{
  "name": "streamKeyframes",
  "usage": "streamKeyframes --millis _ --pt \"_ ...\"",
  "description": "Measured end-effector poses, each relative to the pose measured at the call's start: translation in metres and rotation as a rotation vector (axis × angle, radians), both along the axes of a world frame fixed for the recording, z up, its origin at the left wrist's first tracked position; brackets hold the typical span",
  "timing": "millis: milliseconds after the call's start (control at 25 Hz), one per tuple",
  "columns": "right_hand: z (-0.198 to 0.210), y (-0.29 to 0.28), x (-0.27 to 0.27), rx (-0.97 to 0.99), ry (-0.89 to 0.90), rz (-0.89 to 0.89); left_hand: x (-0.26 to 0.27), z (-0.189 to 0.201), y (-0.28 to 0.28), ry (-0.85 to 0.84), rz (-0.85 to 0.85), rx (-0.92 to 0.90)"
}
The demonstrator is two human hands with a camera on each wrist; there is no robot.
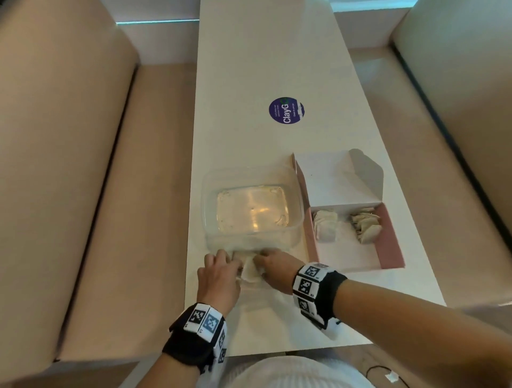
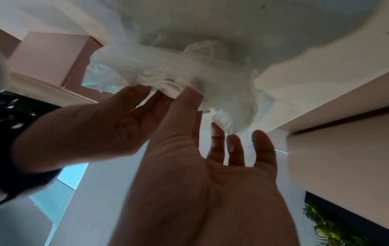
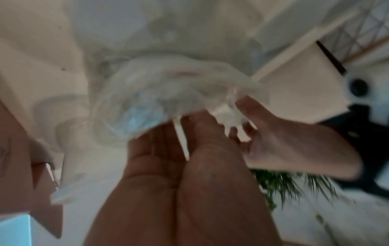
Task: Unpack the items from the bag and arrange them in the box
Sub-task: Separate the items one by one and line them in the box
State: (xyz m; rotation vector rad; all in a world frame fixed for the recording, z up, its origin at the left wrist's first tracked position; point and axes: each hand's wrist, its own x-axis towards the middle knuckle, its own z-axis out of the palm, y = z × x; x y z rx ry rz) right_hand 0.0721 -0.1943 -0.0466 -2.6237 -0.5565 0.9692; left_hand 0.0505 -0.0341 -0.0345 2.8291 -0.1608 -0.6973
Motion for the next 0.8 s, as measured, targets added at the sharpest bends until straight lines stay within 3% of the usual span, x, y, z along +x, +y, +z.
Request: streamKeyframes --millis 120,240,400,640,800 --pt "-0.023 0.010 0.000 -0.109 -0.083 -0.067 -0.003 -0.005 0.002 0.059 0.067 -0.018" --pt "-0.021 0.018 -0.003 -0.195 -0.101 -0.041 -0.003 -0.009 0.005 0.180 0.199 -0.123" --pt "-0.016 0.017 0.002 -0.208 -0.067 0.022 0.002 -0.008 0.009 0.277 0.249 -0.229" --pt "-0.003 -0.004 0.008 0.023 -0.063 -0.040 0.002 -0.001 0.010 0.297 0.267 -0.268" --pt "0.015 -0.016 0.008 0.202 -0.049 -0.233 0.003 0.002 0.009 0.322 0.244 -0.313"
